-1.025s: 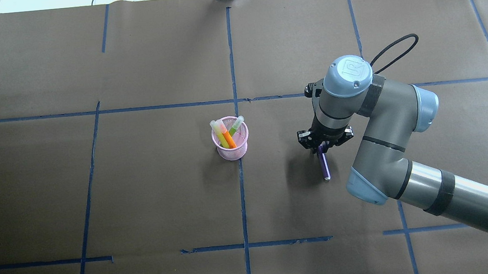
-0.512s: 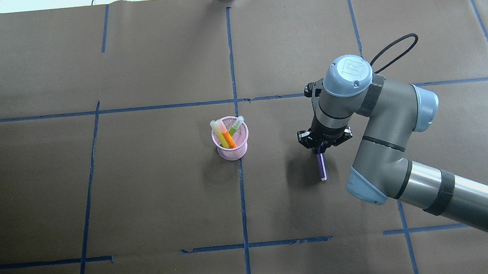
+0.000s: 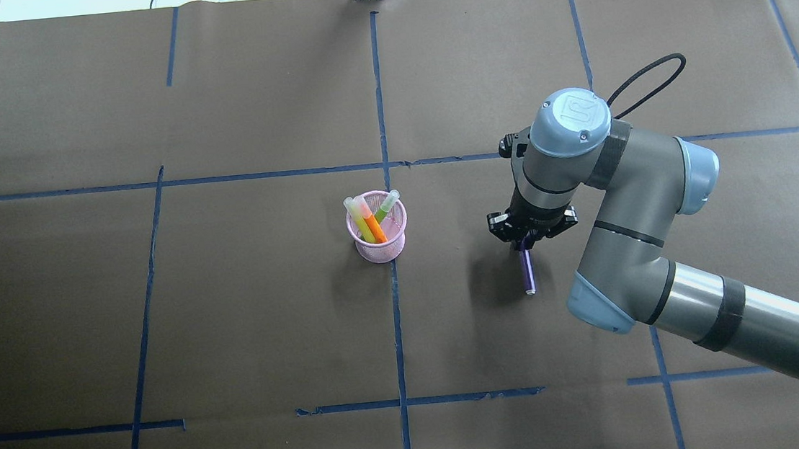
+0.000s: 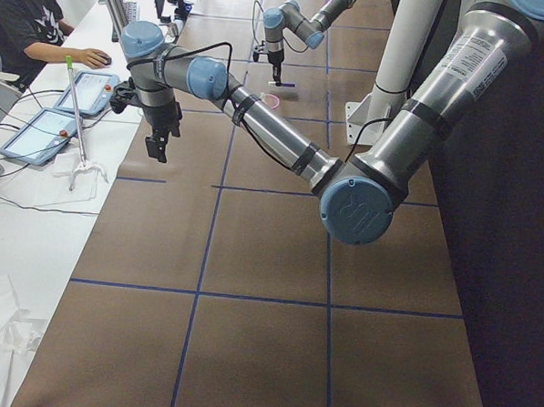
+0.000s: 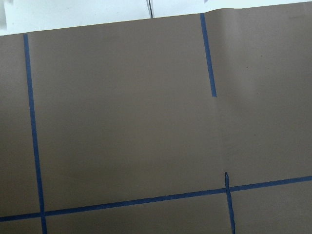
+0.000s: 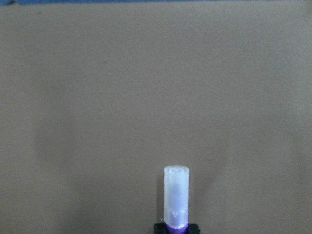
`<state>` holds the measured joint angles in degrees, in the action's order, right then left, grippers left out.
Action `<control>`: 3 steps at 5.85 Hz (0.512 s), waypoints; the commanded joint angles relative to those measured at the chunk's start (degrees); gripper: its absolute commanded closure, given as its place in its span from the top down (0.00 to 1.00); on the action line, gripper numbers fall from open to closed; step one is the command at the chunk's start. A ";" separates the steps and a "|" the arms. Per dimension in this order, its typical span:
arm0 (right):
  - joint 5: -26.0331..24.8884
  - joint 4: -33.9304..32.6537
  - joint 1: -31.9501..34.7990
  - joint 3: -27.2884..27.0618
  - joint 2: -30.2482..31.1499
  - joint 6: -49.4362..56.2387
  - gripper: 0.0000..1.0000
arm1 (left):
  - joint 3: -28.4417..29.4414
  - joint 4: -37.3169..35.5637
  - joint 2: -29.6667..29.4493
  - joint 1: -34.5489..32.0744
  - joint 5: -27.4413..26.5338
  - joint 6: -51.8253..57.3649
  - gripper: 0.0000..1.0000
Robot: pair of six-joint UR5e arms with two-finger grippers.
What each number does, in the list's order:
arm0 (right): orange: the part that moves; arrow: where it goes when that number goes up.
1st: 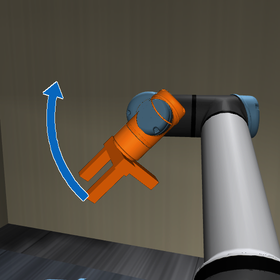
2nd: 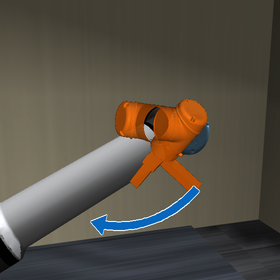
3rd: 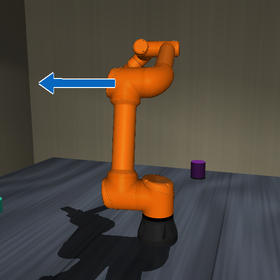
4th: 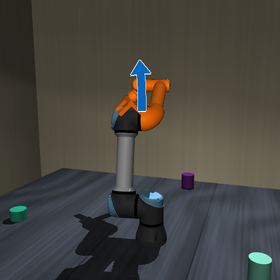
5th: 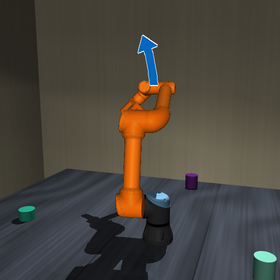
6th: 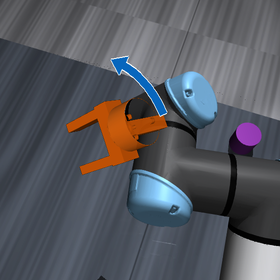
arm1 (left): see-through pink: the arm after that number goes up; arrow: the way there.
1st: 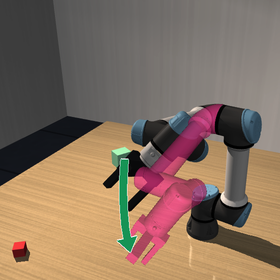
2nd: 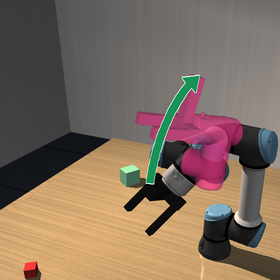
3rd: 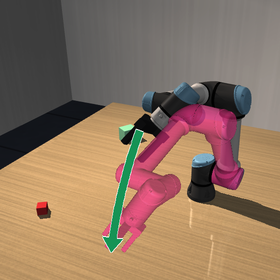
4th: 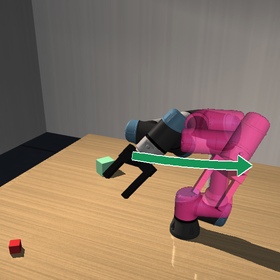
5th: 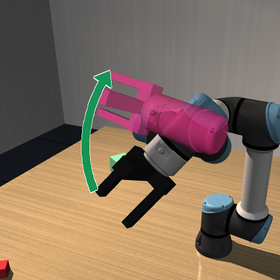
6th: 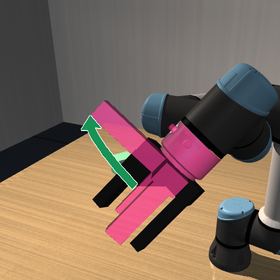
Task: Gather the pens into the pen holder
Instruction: 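Lift the purple marker with the right gripper and carry it over the cup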
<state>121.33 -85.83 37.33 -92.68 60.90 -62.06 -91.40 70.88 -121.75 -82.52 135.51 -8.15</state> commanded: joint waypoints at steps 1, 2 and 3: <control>4.69 -0.66 3.44 -0.13 -2.53 -0.08 0.00 | 6.45 0.47 2.72 -0.53 -0.07 8.44 1.00; 4.71 -0.83 3.63 -0.13 -3.41 -0.86 0.00 | 11.20 5.36 5.44 -0.79 -0.16 11.72 1.00; 4.71 -3.53 3.72 -0.13 -5.95 -1.66 0.00 | 18.38 14.54 7.82 -1.32 -0.16 13.32 1.00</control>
<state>125.85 -87.48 40.82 -92.81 56.98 -62.99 -79.43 77.88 -116.36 -83.40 135.38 2.85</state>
